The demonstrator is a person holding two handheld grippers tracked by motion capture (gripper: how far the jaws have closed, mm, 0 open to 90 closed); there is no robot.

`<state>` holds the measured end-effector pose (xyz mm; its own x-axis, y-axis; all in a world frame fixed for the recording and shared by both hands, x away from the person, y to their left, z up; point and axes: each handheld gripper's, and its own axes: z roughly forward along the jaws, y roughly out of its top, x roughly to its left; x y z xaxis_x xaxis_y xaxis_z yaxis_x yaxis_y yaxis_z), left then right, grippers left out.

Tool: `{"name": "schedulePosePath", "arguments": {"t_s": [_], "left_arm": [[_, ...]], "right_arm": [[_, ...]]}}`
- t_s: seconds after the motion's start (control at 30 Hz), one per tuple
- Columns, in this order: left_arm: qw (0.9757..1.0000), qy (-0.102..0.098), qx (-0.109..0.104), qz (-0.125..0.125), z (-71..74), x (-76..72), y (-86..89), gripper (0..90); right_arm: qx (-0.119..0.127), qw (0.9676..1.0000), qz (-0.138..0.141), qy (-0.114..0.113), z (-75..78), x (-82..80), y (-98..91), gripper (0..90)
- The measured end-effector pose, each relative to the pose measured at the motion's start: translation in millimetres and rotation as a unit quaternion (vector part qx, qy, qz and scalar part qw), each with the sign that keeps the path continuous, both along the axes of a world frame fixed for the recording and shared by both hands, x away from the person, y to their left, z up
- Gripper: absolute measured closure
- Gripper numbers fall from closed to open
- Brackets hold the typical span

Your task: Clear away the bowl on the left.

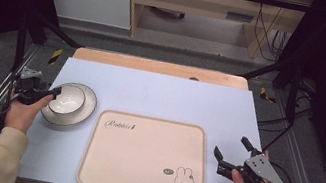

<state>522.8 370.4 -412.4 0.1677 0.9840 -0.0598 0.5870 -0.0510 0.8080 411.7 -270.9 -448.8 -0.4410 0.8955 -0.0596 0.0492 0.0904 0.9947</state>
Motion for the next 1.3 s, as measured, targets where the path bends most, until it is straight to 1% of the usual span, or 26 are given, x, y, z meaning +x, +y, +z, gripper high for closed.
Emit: {"name": "schedulePosePath", "arguments": {"t_s": [0.03, 0.07, 0.13, 0.17, 0.2, 0.27, 0.33, 0.37, 0.43, 0.5, 0.53, 0.63, 0.7, 0.77, 0.8, 0.87, 0.9, 0.97, 1.0, 1.07, 1.1, 1.17, 1.2, 1.23, 1.27, 1.3], "left_arm": [[1.0000, 0.006, -0.004, 0.000, -1.4, 0.8, 0.4, 44.1], [1.0000, 0.008, -0.001, 0.001, -2.6, 1.2, 0.2, 44.9], [0.9997, 0.020, 0.015, 0.002, -4.9, 1.8, -0.4, 49.1], [0.9995, 0.024, 0.020, 0.005, -6.1, 1.9, -0.3, 50.1], [0.9994, 0.029, 0.017, 0.007, -7.5, 2.1, 0.7, 50.9], [0.9991, 0.042, 0.004, 0.010, -10.6, 2.4, 3.3, 51.2], [0.9984, 0.050, -0.019, 0.018, -13.7, 2.8, 5.1, 52.7], [0.9981, 0.054, -0.024, 0.018, -14.4, 2.7, 6.1, 54.0], [0.9975, 0.066, -0.019, 0.018, -16.7, 3.6, 6.9, 56.7], [0.9963, 0.079, -0.027, 0.020, -18.9, 5.1, 7.9, 58.0], [0.9952, 0.086, -0.040, 0.023, -20.2, 6.2, 8.6, 60.5], [0.9946, 0.091, -0.045, 0.023, -20.4, 6.8, 8.6, 63.6], [0.9944, 0.094, -0.042, 0.023, -20.9, 7.6, 7.4, 67.4], [0.9938, 0.099, -0.046, 0.020, -21.8, 8.6, 5.6, 68.4], [0.9935, 0.105, -0.040, 0.017, -23.4, 9.9, 4.2, 69.3], [0.9932, 0.109, -0.036, 0.020, -24.2, 10.6, 3.6, 71.6], [0.9927, 0.112, -0.039, 0.019, -25.0, 11.3, 3.2, 71.6], [0.9924, 0.115, -0.038, 0.023, -25.1, 11.8, 1.3, 76.9], [0.9923, 0.118, -0.028, 0.023, -24.3, 12.0, 1.5, 81.7], [0.9920, 0.120, -0.030, 0.022, -24.1, 11.9, 2.6, 82.5], [0.9917, 0.122, -0.032, 0.025, -23.8, 11.9, 2.5, 82.9], [0.9918, 0.122, -0.029, 0.025, -22.8, 11.3, 2.2, 83.0], [0.9919, 0.119, -0.037, 0.025, -21.3, 10.5, 1.8, 83.1], [0.9919, 0.119, -0.037, 0.025, -21.3, 10.5, 1.8, 83.1], [0.9916, 0.119, -0.043, 0.026, -20.2, 10.0, 1.4, 83.1], [0.9925, 0.110, -0.051, 0.019, -19.5, 10.4, 1.5, 82.9]], "right_arm": [[0.000, 1.0000, 0.001, 0.000, -0.1, 0.2, 0.4, 3.2], [-0.001, 1.0000, 0.001, 0.001, -0.1, 0.4, 0.6, 3.2], [0.000, 1.0000, 0.003, 0.000, -0.1, 1.0, 1.2, 3.2], [0.000, 1.0000, 0.004, 0.000, -0.1, 1.2, 1.5, 3.2], [-0.001, 1.0000, 0.004, 0.001, 0.0, 1.4, 1.7, 3.2], [0.000, 1.0000, 0.005, 0.001, 0.1, 1.7, 1.9, 3.2], [-0.001, 1.0000, 0.005, 0.002, 0.1, 1.9, 2.1, 3.2], [-0.001, 1.0000, 0.005, 0.003, 0.1, 2.0, 2.3, 3.2], [-0.002, 1.0000, 0.006, 0.003, 0.2, 2.0, 2.4, 3.2], [-0.004, 1.0000, 0.007, 0.002, 0.1, 2.0, 2.4, 3.2], [-0.002, 1.0000, 0.006, 0.002, 0.1, 1.9, 2.4, 3.2], [-0.001, 1.0000, 0.005, 0.003, 0.1, 1.8, 2.2, 3.2], [-0.001, 1.0000, 0.006, 0.003, 0.1, 1.8, 2.2, 3.2], [-0.002, 1.0000, 0.007, 0.003, 0.0, 1.9, 2.1, 3.2], [-0.002, 1.0000, 0.007, 0.004, 0.0, 1.8, 2.2, 3.1], [-0.001, 1.0000, 0.006, 0.004, 0.2, 1.5, 2.1, 3.0], [-0.001, 1.0000, 0.006, 0.004, 0.2, 1.5, 2.1, 3.0], [-0.001, 1.0000, 0.005, 0.003, 0.1, 1.5, 1.8, 2.8], [-0.002, 1.0000, 0.005, 0.005, 0.0, 1.3, 1.6, 2.8], [-0.002, 1.0000, 0.006, 0.005, -0.1, 1.4, 1.7, 2.8], [-0.003, 1.0000, 0.006, 0.005, -0.2, 1.5, 1.8, 2.9], [-0.003, 1.0000, 0.007, 0.006, -0.1, 1.3, 2.2, 2.8], [-0.003, 1.0000, 0.006, 0.006, -0.2, 1.3, 2.2, 2.8], [-0.003, 1.0000, 0.006, 0.006, -0.2, 1.3, 2.2, 2.8], [-0.003, 1.0000, 0.006, 0.006, -0.1, 1.3, 2.1, 2.8], [-0.003, 1.0000, 0.006, 0.005, -0.1, 1.3, 1.9, 2.8]]}}
